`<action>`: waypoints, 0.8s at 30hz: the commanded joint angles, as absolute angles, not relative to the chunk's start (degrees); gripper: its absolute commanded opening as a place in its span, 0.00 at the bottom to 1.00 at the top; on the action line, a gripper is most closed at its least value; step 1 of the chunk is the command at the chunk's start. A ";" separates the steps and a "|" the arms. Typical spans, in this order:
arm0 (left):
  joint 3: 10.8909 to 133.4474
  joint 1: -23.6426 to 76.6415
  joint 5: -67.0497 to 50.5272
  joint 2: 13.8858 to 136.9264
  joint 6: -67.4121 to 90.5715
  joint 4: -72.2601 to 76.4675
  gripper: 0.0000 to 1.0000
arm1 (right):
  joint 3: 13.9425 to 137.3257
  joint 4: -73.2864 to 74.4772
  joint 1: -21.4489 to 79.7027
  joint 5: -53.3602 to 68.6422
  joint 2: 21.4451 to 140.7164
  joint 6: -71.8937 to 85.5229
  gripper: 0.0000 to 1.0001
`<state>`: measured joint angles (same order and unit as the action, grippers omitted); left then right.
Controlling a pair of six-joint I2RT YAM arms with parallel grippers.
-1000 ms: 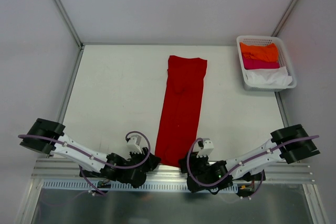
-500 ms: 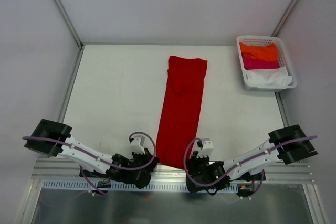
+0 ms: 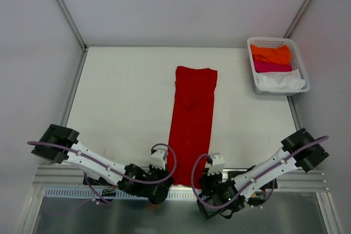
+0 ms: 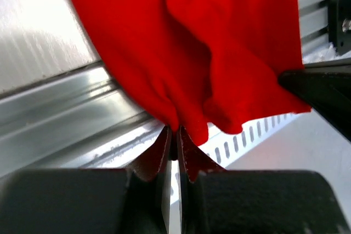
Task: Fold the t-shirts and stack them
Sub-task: Grab the bottom of the folded rectangular tshirt with both arms
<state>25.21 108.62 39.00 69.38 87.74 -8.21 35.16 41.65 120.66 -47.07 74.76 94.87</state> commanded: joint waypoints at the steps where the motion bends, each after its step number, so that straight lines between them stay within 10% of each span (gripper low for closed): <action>1: 27.33 110.65 37.09 68.82 89.99 -15.10 0.00 | 37.88 50.44 123.30 -46.32 75.67 103.44 0.00; 24: 31.90 99.33 48.60 65.74 84.56 -27.60 0.00 | 36.04 66.09 122.09 -60.20 68.64 112.68 0.01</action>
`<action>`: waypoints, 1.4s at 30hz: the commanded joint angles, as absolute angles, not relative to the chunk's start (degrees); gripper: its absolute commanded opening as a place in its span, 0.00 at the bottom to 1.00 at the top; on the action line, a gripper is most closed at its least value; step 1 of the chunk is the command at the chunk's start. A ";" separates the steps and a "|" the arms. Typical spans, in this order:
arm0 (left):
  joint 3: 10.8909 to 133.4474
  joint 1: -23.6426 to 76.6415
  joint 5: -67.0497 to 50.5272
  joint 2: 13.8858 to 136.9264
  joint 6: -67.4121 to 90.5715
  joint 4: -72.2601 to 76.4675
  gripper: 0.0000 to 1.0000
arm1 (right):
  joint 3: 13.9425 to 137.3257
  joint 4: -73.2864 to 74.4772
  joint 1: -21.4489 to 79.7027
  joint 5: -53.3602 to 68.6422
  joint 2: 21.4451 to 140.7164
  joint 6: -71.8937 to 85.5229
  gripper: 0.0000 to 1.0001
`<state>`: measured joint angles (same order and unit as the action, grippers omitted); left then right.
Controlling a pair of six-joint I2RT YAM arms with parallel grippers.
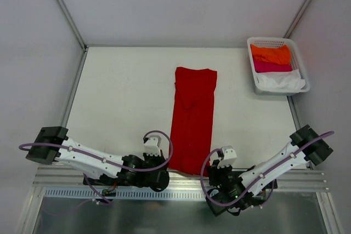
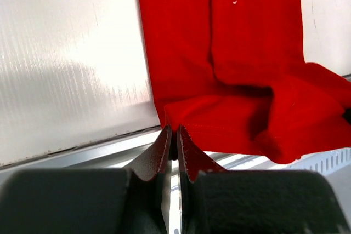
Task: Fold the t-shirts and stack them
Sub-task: Grab the bottom of the folded rectangular tshirt with both arms, then fold the folded rectangular tshirt in 1/3 of the way
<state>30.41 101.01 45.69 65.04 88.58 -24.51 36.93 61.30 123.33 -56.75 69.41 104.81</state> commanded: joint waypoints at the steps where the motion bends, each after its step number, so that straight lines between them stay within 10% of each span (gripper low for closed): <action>1: 31.99 98.97 48.69 65.83 84.12 -27.42 0.00 | 36.04 66.09 121.73 -60.29 68.56 112.15 0.01; 42: 36.30 78.05 39.73 70.40 53.79 -6.15 0.00 | 34.10 37.18 90.53 -60.65 65.30 59.95 0.01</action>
<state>36.38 79.88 40.32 70.94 55.94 -6.96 33.41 40.12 92.27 -60.29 66.22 66.13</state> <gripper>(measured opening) 0.028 0.021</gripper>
